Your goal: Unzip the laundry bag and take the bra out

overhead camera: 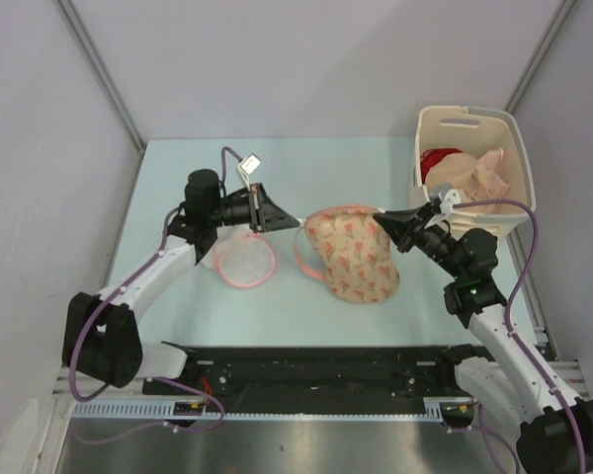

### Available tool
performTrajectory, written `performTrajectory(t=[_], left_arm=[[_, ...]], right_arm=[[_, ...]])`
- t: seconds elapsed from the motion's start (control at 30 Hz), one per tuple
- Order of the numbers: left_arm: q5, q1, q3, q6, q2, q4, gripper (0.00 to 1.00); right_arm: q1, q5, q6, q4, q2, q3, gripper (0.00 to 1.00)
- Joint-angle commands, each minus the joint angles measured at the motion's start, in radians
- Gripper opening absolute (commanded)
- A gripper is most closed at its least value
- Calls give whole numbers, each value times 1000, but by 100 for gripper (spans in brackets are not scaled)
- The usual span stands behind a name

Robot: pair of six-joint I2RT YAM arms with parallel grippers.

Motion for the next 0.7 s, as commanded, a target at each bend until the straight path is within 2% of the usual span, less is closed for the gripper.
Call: performTrajectory(t=[0.0, 0.07, 0.13, 0.23, 0.3, 0.33, 0.37, 0.4, 0.43, 0.47, 0.53, 0.67], left_arm=[[2, -13, -73, -134, 51, 202, 1], [-13, -2, -55, -93, 41, 173, 1], [-22, 10, -2, -45, 18, 72, 0], [-50, 16, 57, -5, -15, 9, 1], [-99, 8, 89, -51, -15, 35, 0], [-108, -11, 123, -67, -9, 52, 0], [-119, -27, 143, -69, -5, 52, 1], [-134, -37, 166, -54, 1, 14, 0], [-136, -59, 207, -33, 8, -18, 0], [-133, -65, 221, 10, 17, -48, 0], [-134, -68, 229, 23, 24, -85, 0], [-116, -93, 203, 20, 21, -57, 0]], right_arm=[[-18, 73, 253, 322, 36, -32, 0], [-17, 96, 325, 409, 53, -52, 0], [-17, 112, 388, 421, 68, -64, 0], [6, 165, 385, 350, 64, -72, 0], [51, 184, 328, 257, 50, -64, 0], [70, 202, 251, 213, 41, -52, 7], [89, 225, 210, 86, 22, 0, 41], [138, 259, 167, 18, 13, 31, 63], [159, 323, 59, -40, 4, 58, 71], [184, 358, 9, -125, -25, 85, 80], [242, 426, -90, -183, -55, 138, 93], [313, 441, -303, -341, -55, 235, 95]])
